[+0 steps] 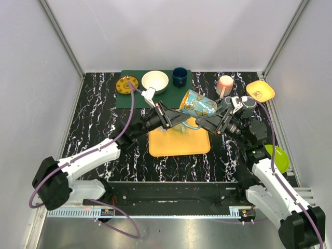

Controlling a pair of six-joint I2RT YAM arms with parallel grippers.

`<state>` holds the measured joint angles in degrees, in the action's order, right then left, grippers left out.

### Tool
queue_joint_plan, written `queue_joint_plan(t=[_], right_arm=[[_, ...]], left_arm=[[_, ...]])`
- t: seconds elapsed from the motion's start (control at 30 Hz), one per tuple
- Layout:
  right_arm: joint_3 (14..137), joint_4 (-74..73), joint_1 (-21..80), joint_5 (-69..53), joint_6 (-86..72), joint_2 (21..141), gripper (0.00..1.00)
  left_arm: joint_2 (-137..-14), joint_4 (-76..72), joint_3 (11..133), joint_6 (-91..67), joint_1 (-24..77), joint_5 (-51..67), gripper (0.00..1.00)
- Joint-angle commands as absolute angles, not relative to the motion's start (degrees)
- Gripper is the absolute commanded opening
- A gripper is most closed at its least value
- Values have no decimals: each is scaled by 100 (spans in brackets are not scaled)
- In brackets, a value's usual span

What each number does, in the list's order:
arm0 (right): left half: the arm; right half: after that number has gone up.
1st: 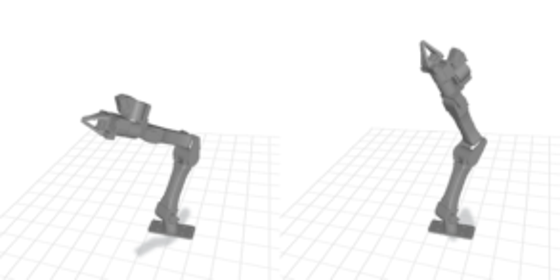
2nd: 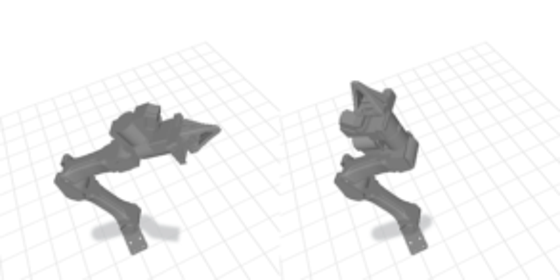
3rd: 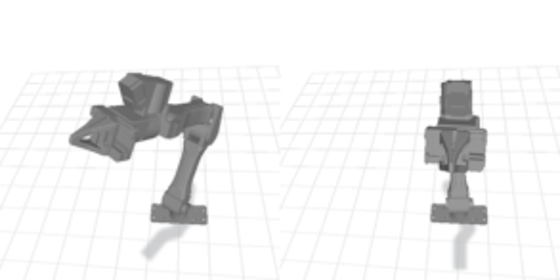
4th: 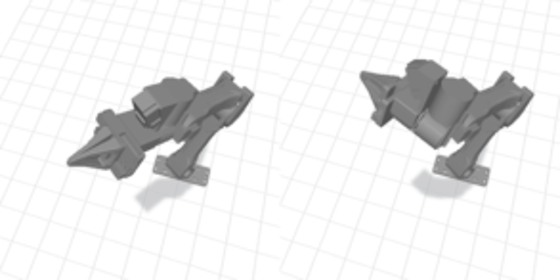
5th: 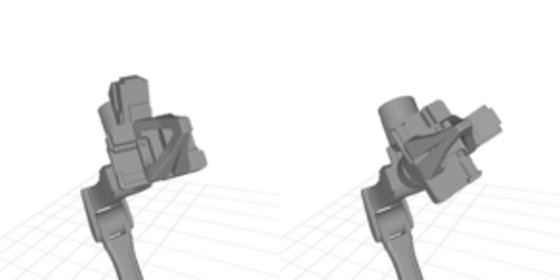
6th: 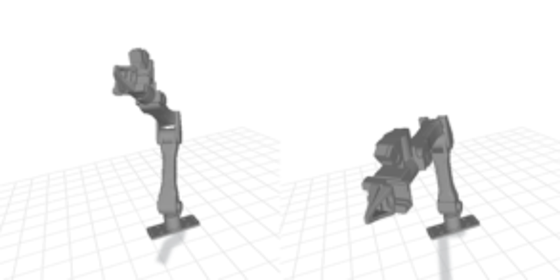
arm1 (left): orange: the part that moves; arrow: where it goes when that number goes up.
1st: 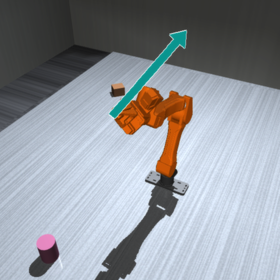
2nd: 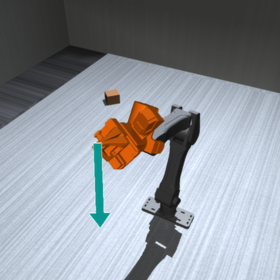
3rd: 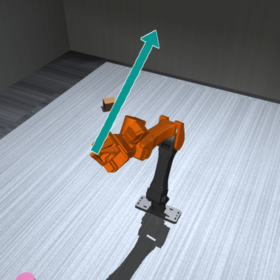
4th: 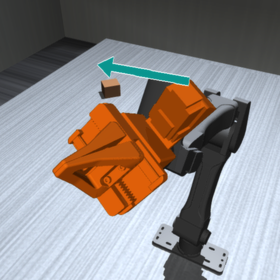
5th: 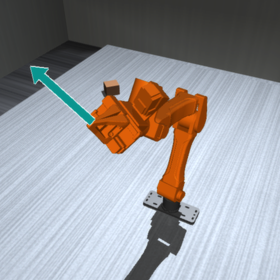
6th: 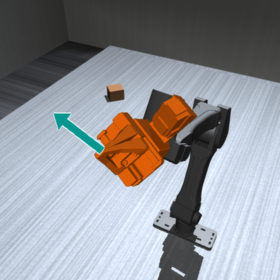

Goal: Turn the mug right side up

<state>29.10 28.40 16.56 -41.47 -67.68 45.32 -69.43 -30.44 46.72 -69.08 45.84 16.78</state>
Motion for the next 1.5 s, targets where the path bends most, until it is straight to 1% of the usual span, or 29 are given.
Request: queue_joint_plan(t=[0.0, 0.37, 0.4, 0.47, 0.53, 0.57, 0.6, 0.63, 0.7, 0.73, 0.83, 0.87, 0.9, 0.97, 1.0, 1.03, 1.1, 1.2, 1.3, 1.4, 1.47], right_arm=[[3252, 3831, 1670, -4122, -7066, 4841, 86], [3559, 4402, 1933, -4043, -7286, 5501, 65], [3586, 4473, 1960, -4052, -7330, 5554, 58], [3603, 4657, 2021, -4025, -7418, 5686, 53], [3674, 4676, 2056, -4017, -7418, 5774, 41], [3700, 4684, 2083, -4025, -7418, 5835, 36], [3735, 4693, 2109, -4025, -7418, 5871, 33], [3735, 4711, 2101, -4017, -7418, 5888, 34], [3744, 4720, 2109, -4017, -7409, 5898, 38], [3744, 4720, 2101, -4025, -7383, 5897, 39], [3735, 4685, 2109, -4043, -7330, 5854, 27], [3735, 4641, 2109, -4060, -7304, 5819, 28], [3727, 4580, 2109, -4078, -7269, 5784, 33], [3718, 4300, 2109, -4034, -7085, 5661, 52], [3709, 4237, 2109, -4017, -7040, 5617, 57], [3700, 4193, 2109, -4008, -7014, 5599, 58], [3700, 4114, 2109, -3999, -6979, 5529, 60], [3735, 3973, 2101, -3999, -6908, 5432, 60], [3788, 3867, 2101, -4043, -6838, 5361, 58], [3832, 3814, 2101, -4096, -6785, 5326, 54], [3841, 3884, 2101, -4139, -6803, 5370, 46]], left_arm=[[-6627, -4377, 4781, -7014, 4728, 1600, 0], [-6943, -4500, 4878, -6917, 5045, 1556, 0], [-6961, -4509, 4861, -6908, 5088, 1530, 0], [-7040, -4518, 4843, -6891, 5133, 1494, 0], [-7084, -4561, 4816, -6891, 5194, 1485, 0], [-7119, -4570, 4808, -6891, 5212, 1485, 0], [-7145, -4596, 4790, -6899, 5238, 1485, 0], [-7154, -4614, 4773, -6899, 5247, 1494, 0], [-7154, -4649, 4738, -6926, 5247, 1546, 0], [-7137, -4667, 4711, -6926, 5247, 1547, 0], [-7014, -4702, 4606, -6900, 5247, 1503, 0], [-6927, -4702, 4571, -6882, 5238, 1486, 0], [-6874, -4693, 4509, -6873, 5203, 1468, 0], [-6742, -4667, 4474, -6838, 5186, 1450, 0], [-6706, -4606, 4448, -6820, 5168, 1450, 0], [-6671, -4605, 4430, -6812, 5159, 1459, 0], [-6583, -4614, 4369, -6803, 5142, 1441, 0], [-6487, -4693, 4307, -6811, 5115, 1494, 0], [-6381, -4772, 4245, -6847, 5080, 1503, 0], [-6319, -4834, 4201, -6908, 5054, 1547, 0], [-6311, -4869, 4192, -6952, 5054, 1591, 0]])
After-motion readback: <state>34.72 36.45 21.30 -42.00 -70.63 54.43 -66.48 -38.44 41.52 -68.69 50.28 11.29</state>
